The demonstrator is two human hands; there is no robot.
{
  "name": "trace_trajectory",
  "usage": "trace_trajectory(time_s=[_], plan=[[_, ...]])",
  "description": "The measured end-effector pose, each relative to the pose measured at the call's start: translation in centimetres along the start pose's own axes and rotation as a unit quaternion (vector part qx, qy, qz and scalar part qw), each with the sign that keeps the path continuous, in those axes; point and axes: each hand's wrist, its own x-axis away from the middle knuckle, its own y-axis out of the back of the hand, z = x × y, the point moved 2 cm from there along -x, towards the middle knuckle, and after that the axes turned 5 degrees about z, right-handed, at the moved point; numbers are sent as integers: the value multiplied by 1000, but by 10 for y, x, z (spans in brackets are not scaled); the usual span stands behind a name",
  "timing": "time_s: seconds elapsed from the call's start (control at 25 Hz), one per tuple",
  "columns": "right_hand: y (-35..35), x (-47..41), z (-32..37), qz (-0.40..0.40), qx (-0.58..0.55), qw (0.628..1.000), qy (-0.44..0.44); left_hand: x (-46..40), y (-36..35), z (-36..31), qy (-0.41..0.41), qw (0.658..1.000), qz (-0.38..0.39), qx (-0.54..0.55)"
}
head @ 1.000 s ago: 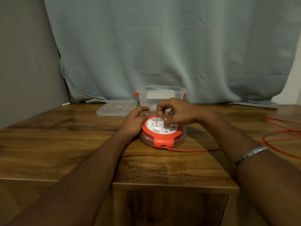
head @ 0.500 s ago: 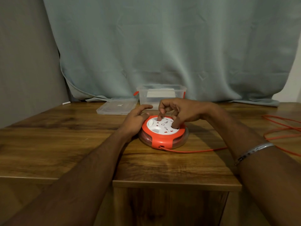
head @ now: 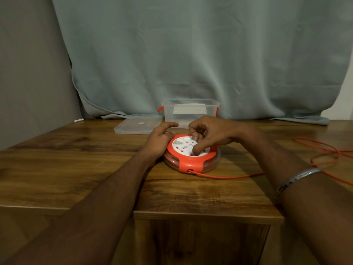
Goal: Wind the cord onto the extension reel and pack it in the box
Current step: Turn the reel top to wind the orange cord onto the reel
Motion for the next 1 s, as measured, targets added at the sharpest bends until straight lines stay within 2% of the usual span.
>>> trace_trajectory(time_s=[0.32,0.48,0.72,0.88,1.0], plan=[[-8,-6,9,-20,39,999,-22,0,0,0,3,1000,2,3],[-9,-8,11,-16,13,1000,-23,0,1,-1,1,1000,1,9],[6,1,3,-49,-21,998,30,0,0,0,9,1000,5,-5],[8,5,-1,27,-37,998,31,0,0,1,13,1000,1,-13],[5,3,-4,54,-35,998,15,-1,0,1,11,1000,-1,-7]])
